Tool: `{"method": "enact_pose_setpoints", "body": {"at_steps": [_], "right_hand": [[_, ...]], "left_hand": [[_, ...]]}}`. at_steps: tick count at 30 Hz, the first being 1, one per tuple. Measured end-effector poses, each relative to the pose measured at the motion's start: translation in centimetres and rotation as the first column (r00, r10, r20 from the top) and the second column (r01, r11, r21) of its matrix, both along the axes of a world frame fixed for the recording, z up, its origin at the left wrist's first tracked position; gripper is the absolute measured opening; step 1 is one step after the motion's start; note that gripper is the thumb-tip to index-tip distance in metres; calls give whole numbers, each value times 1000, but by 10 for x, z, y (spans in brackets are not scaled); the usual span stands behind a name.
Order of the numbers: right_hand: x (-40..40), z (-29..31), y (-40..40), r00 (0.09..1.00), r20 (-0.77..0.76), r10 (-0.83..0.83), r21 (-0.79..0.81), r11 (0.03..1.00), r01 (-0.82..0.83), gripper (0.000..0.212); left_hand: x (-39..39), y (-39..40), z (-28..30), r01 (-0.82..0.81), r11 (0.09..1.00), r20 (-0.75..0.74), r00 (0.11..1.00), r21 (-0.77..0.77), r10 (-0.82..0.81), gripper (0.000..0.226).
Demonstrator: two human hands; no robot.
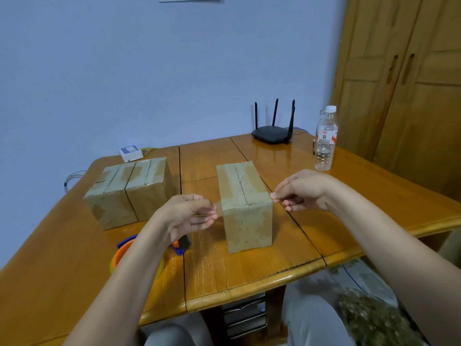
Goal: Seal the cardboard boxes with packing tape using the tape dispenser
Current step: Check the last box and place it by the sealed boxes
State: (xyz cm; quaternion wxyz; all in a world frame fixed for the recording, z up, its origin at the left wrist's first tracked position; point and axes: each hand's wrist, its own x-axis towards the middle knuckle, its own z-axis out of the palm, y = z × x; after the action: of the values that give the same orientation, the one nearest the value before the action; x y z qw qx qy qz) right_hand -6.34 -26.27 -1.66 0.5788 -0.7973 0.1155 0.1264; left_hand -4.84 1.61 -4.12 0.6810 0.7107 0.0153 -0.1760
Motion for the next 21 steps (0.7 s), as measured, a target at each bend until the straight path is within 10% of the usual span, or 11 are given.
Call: {"method": "enact_pose_setpoints", "body": {"at_steps": [12,21], "right_hand": [[-9,-4,10,981,193,22,-270,962,31,20],[-13,11,42,742,564,362,-615,784,85,7]], "left_hand": [[-8,7,2,7,997,94,995,75,-14,25],[-10,2,6,-120,871,299,954,477,-32,21]]}}
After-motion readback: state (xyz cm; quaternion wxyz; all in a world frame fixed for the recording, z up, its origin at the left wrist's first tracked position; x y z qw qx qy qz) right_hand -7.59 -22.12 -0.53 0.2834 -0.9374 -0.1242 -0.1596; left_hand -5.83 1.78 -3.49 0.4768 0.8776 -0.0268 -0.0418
